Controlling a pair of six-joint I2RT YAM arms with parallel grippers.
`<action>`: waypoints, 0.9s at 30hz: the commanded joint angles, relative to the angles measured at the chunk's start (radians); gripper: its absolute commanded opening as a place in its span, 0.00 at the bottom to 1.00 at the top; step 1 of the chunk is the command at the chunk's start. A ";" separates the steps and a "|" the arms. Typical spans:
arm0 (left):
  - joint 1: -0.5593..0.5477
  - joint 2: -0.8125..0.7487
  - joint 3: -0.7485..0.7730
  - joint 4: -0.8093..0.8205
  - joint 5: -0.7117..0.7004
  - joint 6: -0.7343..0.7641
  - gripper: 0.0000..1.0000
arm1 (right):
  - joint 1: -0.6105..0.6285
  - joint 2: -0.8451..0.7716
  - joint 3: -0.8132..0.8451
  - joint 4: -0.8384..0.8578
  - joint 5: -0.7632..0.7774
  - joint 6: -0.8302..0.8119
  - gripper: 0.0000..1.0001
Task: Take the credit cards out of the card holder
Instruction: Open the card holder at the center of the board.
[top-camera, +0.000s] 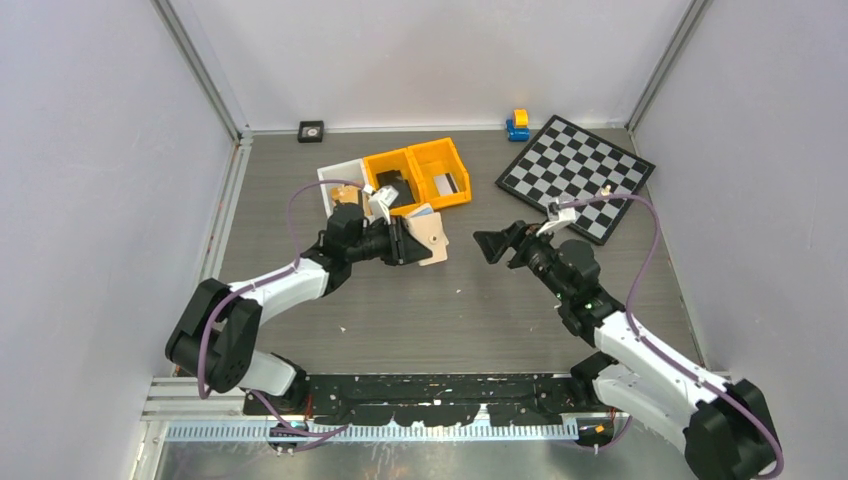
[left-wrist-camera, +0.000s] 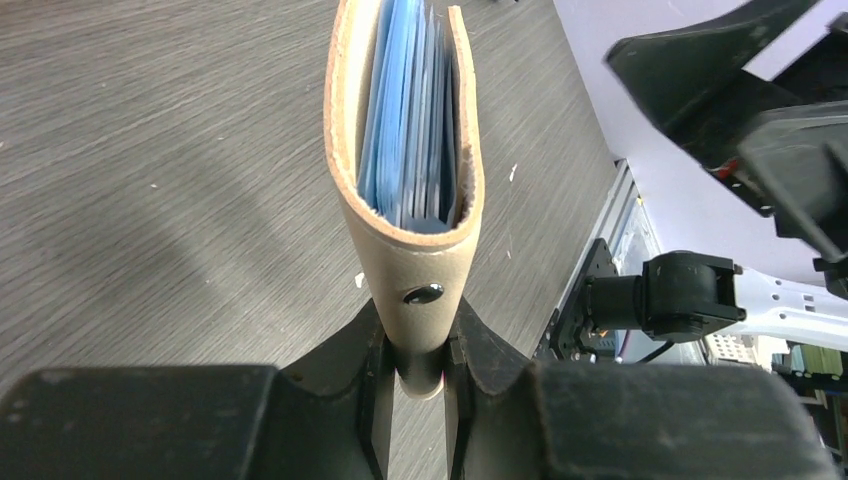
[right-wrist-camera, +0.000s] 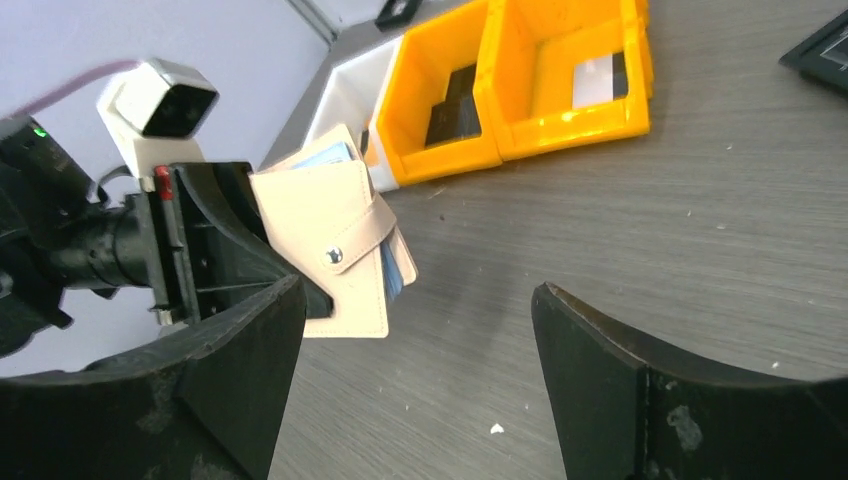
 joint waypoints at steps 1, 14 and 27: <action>-0.014 0.020 0.055 0.032 0.050 0.019 0.10 | 0.014 0.105 0.133 -0.026 -0.117 -0.035 0.87; -0.056 0.033 0.076 0.032 0.078 0.039 0.12 | 0.194 0.330 0.296 -0.250 -0.037 -0.217 0.76; -0.080 0.038 0.078 0.036 0.085 0.047 0.12 | 0.229 0.360 0.317 -0.288 0.173 -0.220 0.57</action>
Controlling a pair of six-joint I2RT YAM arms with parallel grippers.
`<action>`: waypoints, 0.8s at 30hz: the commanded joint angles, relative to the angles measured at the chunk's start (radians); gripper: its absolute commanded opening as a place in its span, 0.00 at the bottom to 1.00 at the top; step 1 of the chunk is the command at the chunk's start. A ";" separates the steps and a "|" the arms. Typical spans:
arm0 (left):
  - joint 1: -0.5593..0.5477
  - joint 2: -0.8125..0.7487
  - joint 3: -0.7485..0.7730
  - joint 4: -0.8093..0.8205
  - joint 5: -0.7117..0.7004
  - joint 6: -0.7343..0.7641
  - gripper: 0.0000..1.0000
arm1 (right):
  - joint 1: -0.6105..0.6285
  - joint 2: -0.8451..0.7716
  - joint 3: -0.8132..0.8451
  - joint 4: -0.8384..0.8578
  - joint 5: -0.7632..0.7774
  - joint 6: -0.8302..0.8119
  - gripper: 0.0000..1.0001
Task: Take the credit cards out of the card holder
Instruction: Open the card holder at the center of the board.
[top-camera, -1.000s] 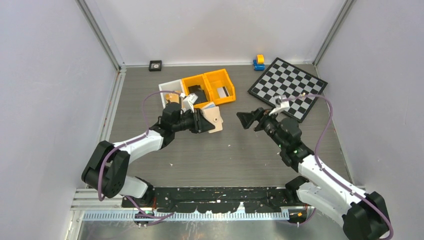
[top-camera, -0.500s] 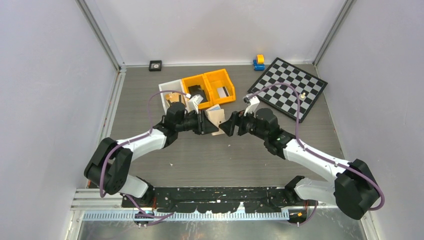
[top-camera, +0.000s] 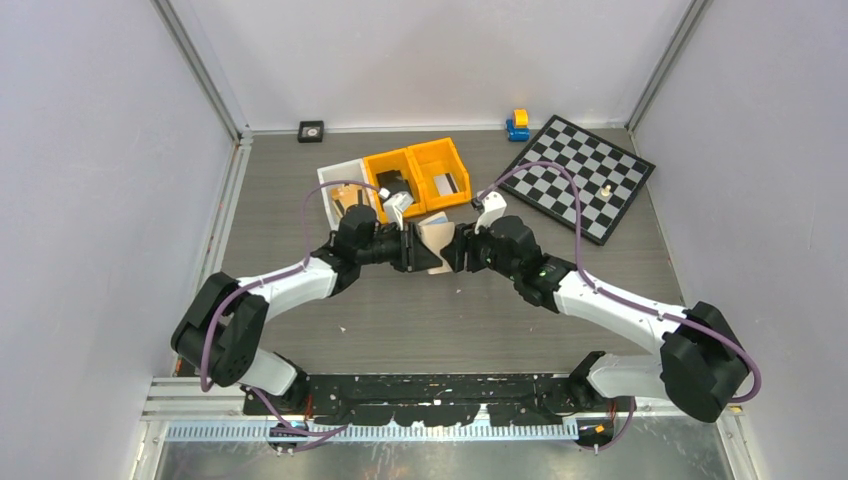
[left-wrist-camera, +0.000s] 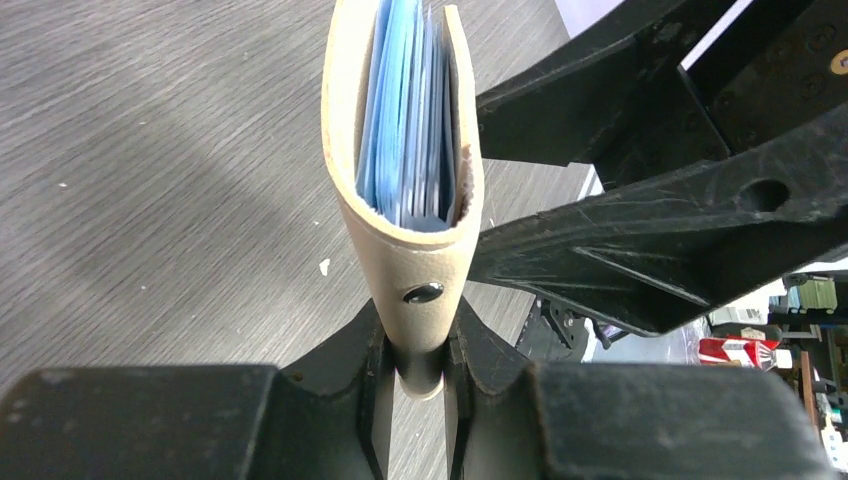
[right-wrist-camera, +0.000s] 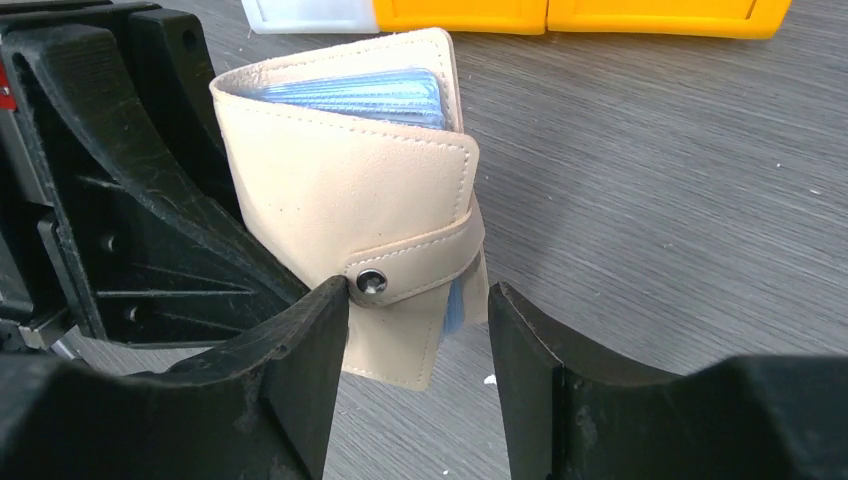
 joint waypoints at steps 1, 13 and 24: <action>-0.017 -0.007 0.043 0.047 0.040 0.014 0.12 | -0.002 -0.037 0.010 0.011 0.106 -0.012 0.57; -0.023 -0.007 0.039 0.054 0.044 0.012 0.12 | 0.032 0.001 0.048 -0.044 0.136 -0.053 0.66; -0.024 -0.003 0.044 0.034 0.029 0.018 0.12 | 0.091 0.042 0.106 -0.161 0.488 -0.065 0.47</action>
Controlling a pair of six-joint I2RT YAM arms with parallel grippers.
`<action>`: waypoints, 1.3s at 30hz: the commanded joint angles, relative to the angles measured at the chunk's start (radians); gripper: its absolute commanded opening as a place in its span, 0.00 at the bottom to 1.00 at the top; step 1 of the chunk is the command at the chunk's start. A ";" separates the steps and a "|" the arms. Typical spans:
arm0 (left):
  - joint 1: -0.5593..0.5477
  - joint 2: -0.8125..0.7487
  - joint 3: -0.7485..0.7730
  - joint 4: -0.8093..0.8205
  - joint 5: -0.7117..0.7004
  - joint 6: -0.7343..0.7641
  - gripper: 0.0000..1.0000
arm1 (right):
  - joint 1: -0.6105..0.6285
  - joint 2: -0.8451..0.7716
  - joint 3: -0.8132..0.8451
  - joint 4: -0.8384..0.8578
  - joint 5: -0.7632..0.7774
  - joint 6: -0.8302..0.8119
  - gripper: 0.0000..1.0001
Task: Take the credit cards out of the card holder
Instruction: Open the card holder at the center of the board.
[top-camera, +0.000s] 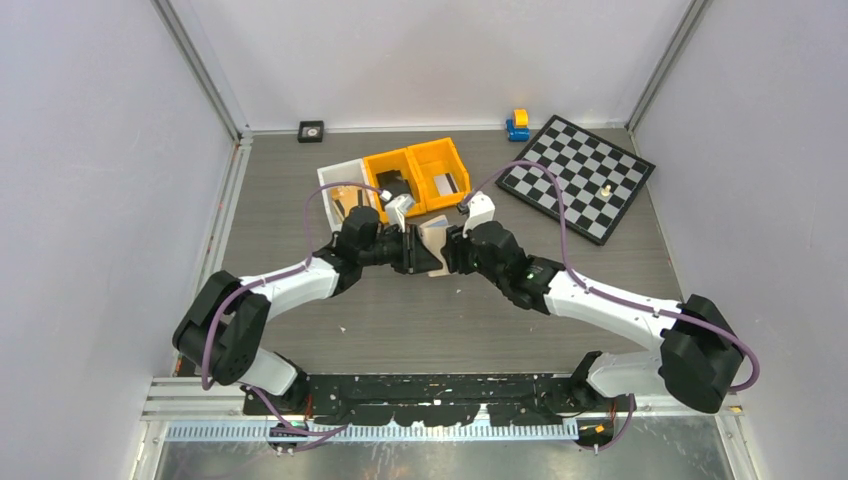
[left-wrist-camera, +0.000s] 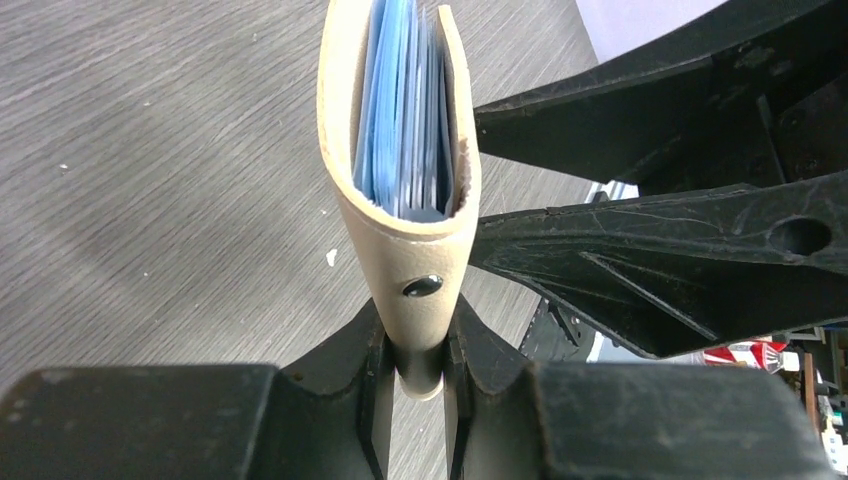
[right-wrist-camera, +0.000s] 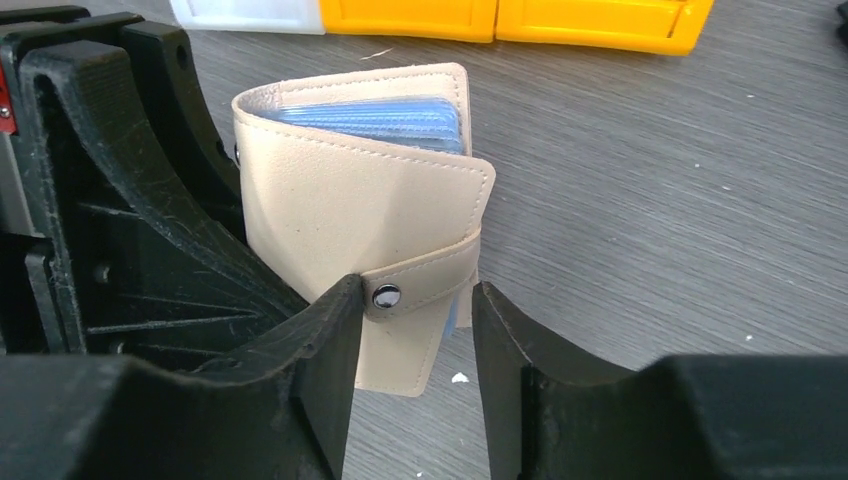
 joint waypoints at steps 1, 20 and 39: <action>-0.008 -0.015 0.041 0.059 0.039 0.017 0.12 | -0.009 0.005 0.042 -0.081 0.266 -0.004 0.46; -0.008 -0.014 0.047 0.031 0.019 0.029 0.12 | -0.009 -0.070 -0.010 -0.022 0.280 0.005 0.54; -0.008 -0.012 0.025 0.115 0.064 -0.016 0.13 | -0.012 -0.058 -0.017 0.023 0.150 0.006 0.15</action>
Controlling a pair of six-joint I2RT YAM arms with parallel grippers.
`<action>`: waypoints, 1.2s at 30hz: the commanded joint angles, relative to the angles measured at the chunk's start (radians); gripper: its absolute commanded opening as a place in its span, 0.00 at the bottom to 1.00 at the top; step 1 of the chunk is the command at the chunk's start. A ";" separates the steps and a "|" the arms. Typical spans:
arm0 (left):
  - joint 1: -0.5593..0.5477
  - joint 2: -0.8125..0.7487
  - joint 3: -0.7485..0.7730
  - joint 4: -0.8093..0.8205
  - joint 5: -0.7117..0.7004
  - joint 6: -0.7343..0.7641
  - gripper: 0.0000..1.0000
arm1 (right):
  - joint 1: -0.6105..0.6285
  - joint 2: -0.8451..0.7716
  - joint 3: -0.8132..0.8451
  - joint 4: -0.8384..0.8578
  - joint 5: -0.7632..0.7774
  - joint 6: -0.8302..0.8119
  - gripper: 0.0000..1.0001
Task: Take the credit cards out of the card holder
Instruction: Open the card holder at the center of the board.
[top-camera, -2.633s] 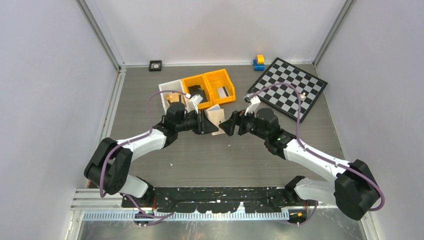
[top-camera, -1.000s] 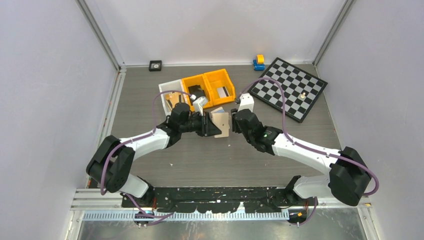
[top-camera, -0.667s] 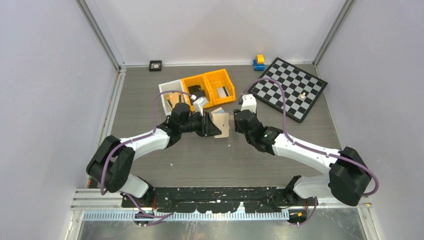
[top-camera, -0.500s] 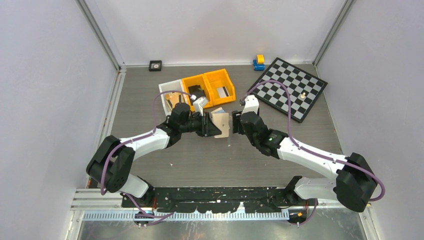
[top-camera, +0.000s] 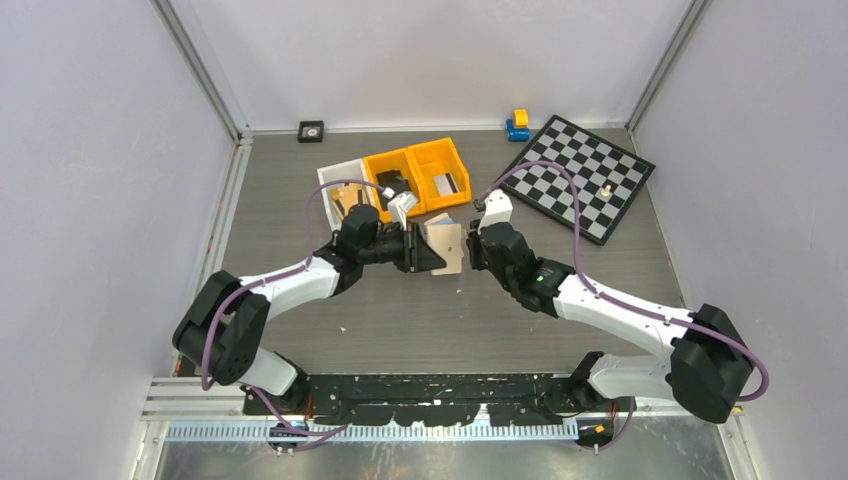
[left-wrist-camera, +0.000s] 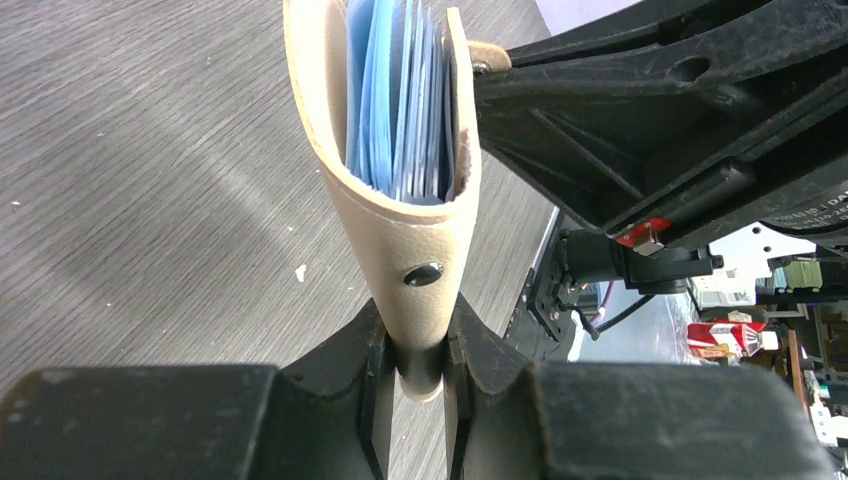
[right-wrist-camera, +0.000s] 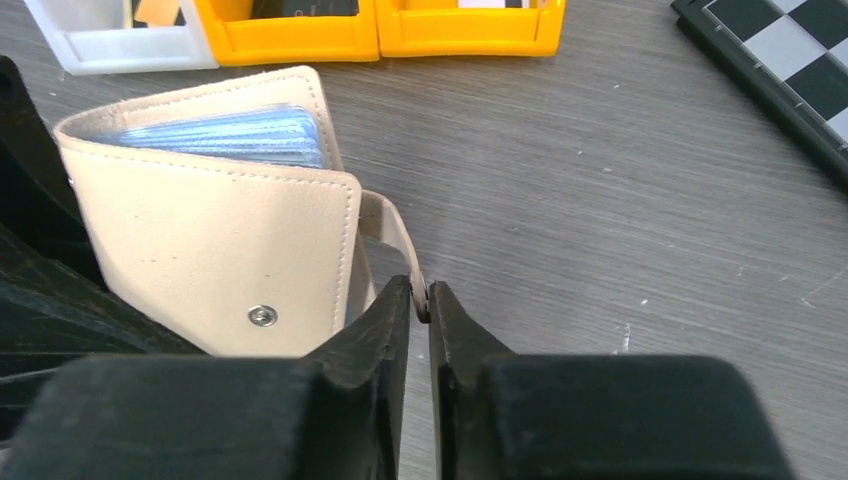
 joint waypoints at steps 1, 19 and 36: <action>-0.003 -0.012 0.023 0.038 -0.001 0.008 0.15 | -0.001 0.004 0.014 0.055 -0.021 0.010 0.06; -0.002 -0.008 0.097 -0.339 -0.367 0.129 0.88 | -0.035 0.164 0.070 0.024 -0.116 0.114 0.00; -0.010 0.086 0.124 -0.307 -0.292 0.100 0.79 | -0.065 0.160 0.122 -0.128 0.002 0.080 0.75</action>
